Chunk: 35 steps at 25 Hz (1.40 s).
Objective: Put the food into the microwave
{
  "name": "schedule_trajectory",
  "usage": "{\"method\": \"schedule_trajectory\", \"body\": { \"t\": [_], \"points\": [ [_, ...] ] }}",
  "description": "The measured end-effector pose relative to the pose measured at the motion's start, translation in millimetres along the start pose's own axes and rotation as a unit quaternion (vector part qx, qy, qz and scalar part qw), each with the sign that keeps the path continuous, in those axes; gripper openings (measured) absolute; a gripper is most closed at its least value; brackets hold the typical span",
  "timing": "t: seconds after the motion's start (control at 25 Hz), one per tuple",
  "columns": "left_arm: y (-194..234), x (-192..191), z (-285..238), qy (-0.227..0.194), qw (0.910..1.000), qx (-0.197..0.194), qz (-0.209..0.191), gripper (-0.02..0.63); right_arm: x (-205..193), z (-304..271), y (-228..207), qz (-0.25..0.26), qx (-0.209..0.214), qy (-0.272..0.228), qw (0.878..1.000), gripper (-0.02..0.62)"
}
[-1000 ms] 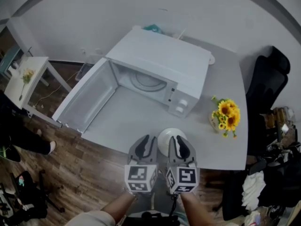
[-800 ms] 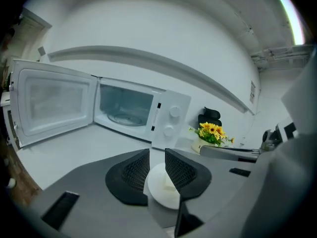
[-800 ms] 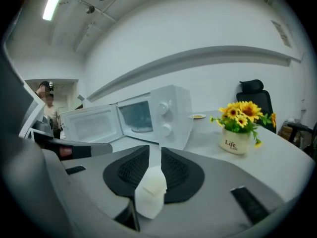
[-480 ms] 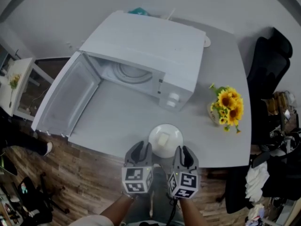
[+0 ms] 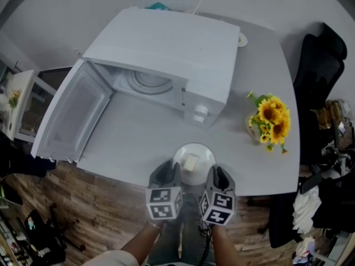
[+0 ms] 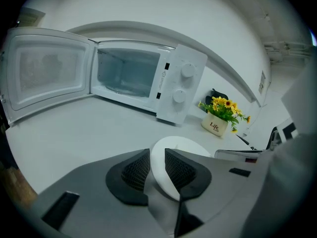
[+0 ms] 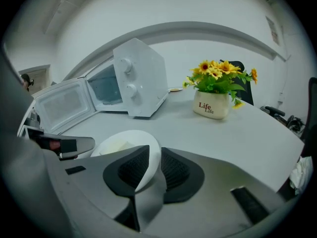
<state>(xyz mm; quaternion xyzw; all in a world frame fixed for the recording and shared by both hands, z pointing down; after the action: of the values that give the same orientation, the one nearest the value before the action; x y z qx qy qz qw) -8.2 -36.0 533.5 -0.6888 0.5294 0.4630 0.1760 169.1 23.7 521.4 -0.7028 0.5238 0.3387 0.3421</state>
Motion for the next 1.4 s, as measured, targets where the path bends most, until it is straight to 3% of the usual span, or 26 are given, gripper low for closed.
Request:
{"method": "schedule_trajectory", "body": {
  "t": [0.4, 0.72, 0.8, 1.16, 1.4],
  "points": [
    [2.3, -4.7, -12.5, 0.049, 0.9986, 0.018, 0.010, 0.092, -4.6, -11.8, -6.6, -0.008, -0.015, 0.035, 0.999, 0.098],
    [3.0, -5.2, -20.4, 0.093, 0.9943, 0.029, 0.042, 0.092, -4.5, -16.2, -5.1, -0.015, -0.004, 0.027, 1.000, 0.095],
    [2.0, -5.5, -20.6, 0.091, 0.9944, 0.032, 0.044, 0.091, -4.7, -16.2, -1.5, -0.010, -0.001, 0.023, 1.000, 0.049],
    [3.5, -4.5, -15.1, 0.069, 0.9949, 0.044, 0.059, 0.087, -4.0, -12.1, 5.6, -0.021, -0.008, -0.003, 1.000, 0.040],
    [17.1, 7.0, -1.6, 0.047, 0.9941, 0.062, 0.076, 0.087, 10.8, -12.7, 25.0, 0.000, 0.013, -0.017, 1.000, 0.040]
  ]
}}
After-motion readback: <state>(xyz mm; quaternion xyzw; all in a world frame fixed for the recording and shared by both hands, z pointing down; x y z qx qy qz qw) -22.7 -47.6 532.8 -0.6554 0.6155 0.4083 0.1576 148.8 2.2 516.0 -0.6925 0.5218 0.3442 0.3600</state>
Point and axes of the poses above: the fingertips, and each gripper's own axes: z backward along the fingers, y to its left, x out of its top, the point moved 9 cm from there along z, backward along the fingers, and after that the axes turned 6 degrees about -y, right-handed, at the moved point
